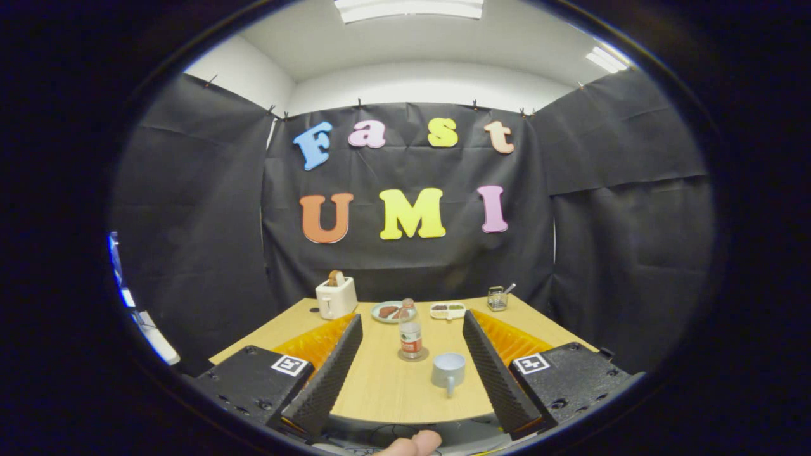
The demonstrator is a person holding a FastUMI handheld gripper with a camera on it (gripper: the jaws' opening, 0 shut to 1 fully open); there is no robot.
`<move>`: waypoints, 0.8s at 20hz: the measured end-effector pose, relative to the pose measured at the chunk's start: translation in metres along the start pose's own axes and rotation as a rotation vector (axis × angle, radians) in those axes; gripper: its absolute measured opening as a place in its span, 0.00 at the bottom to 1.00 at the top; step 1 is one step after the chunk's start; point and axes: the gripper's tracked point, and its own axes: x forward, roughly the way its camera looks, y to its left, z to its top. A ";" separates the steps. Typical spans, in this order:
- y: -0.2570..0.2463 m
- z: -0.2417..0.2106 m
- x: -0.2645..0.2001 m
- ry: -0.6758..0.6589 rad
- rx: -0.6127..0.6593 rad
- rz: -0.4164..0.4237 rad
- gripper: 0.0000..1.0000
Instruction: Take the bottle from table, then pour the juice into the cup, finally place the bottle on the coaster
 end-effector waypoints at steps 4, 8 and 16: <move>0.012 -0.010 0.003 0.014 0.020 0.035 1.00; 0.018 -0.015 0.003 0.020 0.039 0.054 1.00; 0.012 -0.020 -0.001 0.022 0.019 0.017 1.00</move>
